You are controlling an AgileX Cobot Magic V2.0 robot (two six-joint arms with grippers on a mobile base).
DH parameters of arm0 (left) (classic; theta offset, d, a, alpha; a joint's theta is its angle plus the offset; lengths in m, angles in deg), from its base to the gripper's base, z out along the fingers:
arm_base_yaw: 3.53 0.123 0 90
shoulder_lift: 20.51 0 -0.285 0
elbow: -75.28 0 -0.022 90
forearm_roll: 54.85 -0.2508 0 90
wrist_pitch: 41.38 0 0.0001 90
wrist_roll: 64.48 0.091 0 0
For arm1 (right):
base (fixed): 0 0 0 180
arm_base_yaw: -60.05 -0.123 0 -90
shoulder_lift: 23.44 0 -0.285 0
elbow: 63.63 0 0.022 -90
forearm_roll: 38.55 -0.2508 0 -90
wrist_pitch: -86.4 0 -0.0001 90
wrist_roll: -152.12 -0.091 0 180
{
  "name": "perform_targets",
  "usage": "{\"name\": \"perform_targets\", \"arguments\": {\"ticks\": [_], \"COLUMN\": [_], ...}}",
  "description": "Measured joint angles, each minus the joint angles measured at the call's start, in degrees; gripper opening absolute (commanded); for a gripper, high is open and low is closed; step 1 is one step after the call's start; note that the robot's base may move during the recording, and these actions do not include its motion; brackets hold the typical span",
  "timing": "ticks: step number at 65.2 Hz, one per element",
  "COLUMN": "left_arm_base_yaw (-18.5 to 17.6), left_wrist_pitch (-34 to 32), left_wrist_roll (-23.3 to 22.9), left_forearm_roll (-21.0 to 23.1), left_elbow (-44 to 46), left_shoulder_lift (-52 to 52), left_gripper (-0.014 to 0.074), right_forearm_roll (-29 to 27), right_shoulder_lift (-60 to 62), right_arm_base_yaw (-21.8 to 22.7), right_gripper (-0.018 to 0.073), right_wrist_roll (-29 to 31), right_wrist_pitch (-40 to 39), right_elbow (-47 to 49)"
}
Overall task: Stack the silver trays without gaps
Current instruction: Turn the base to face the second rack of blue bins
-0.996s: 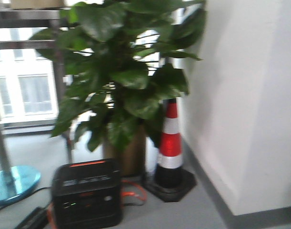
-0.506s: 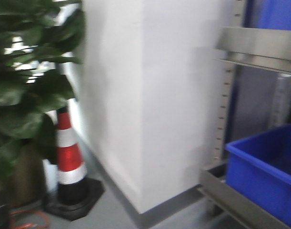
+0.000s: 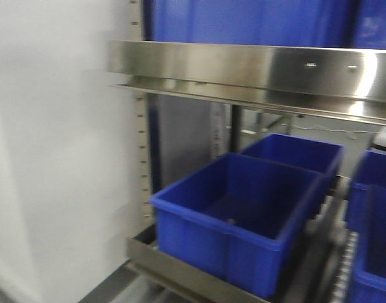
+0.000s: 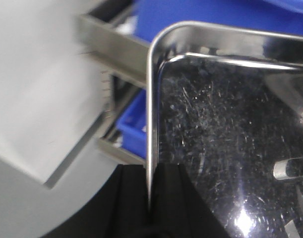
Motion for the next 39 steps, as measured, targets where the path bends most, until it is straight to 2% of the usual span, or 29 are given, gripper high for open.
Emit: {"name": "perform_targets", "arguments": {"ticks": [39], "left_arm_base_yaw": [0.0], "left_wrist_pitch": [0.0], "left_wrist_roll": [0.0], "left_forearm_roll": [0.0], "left_elbow": [0.0], "left_shoulder_lift": [0.0], "left_gripper": [-0.0017], "right_forearm_roll": [0.0], "right_shoulder_lift": [0.0], "right_arm_base_yaw": [0.0], "right_gripper": [-0.0068], "right_wrist_roll": [0.0], "right_wrist_pitch": [0.0], "right_elbow": [0.0]}}
